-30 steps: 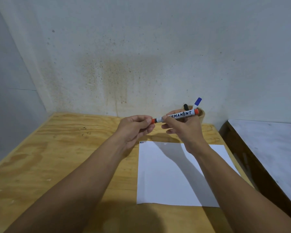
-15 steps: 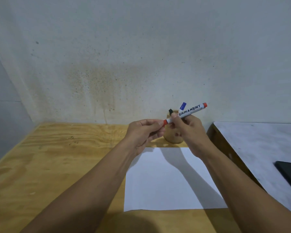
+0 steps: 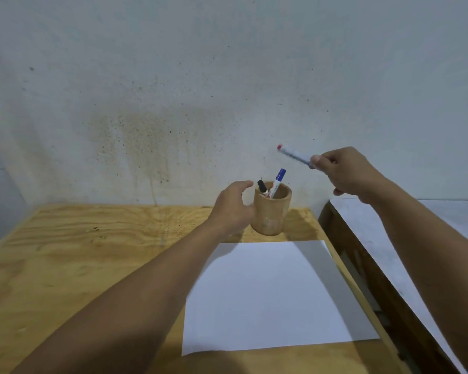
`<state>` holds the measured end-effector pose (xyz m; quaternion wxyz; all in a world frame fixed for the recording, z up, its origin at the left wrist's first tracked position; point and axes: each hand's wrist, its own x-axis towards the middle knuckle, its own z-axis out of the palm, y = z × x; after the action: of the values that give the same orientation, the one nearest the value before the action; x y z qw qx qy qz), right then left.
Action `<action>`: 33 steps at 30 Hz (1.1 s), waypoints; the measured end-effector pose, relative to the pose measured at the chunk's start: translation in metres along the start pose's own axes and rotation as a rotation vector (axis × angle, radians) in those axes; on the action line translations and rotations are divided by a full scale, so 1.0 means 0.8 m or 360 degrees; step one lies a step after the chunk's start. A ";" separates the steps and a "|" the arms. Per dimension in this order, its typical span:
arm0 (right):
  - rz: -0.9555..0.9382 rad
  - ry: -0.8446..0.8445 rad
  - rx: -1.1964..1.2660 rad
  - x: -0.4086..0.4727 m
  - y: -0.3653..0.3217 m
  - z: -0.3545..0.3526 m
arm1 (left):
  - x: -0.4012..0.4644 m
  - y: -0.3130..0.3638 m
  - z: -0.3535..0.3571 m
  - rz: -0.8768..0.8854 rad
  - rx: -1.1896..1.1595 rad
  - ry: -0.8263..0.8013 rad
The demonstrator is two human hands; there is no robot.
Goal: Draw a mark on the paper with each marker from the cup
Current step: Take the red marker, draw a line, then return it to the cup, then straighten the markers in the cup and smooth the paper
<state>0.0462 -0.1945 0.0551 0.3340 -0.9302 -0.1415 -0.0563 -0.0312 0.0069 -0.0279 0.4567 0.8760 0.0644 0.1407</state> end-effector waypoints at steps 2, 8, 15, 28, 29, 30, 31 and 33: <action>-0.0073 0.0023 -0.0164 0.004 -0.002 0.001 | 0.006 -0.006 0.002 0.0049 0.0082 -0.0106; -0.0340 0.0187 -0.0270 0.013 -0.011 0.024 | 0.015 -0.013 0.003 0.0087 0.0230 -0.0262; -0.0328 0.0124 -0.0115 0.031 0.000 0.062 | 0.016 -0.009 -0.001 0.0065 0.0467 -0.0269; -0.0215 0.0276 0.0220 0.025 0.027 0.098 | 0.017 -0.011 -0.003 0.0034 0.0418 -0.0260; -0.0212 0.0284 0.0223 0.025 0.027 0.098 | 0.016 -0.012 -0.003 0.0034 0.0419 -0.0260; -0.0205 0.0288 0.0217 0.025 0.027 0.098 | 0.016 -0.012 -0.003 0.0035 0.0417 -0.0262; -0.0199 0.0287 0.0207 0.025 0.027 0.099 | 0.016 -0.012 -0.003 0.0036 0.0412 -0.0262; -0.0198 0.0284 0.0178 0.025 0.027 0.101 | 0.016 -0.012 -0.003 0.0038 0.0402 -0.0265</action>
<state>0.0725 -0.1547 -0.0161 0.3924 -0.8909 -0.1714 -0.1514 -0.0196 0.0175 -0.0322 0.3451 0.9358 0.0332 0.0638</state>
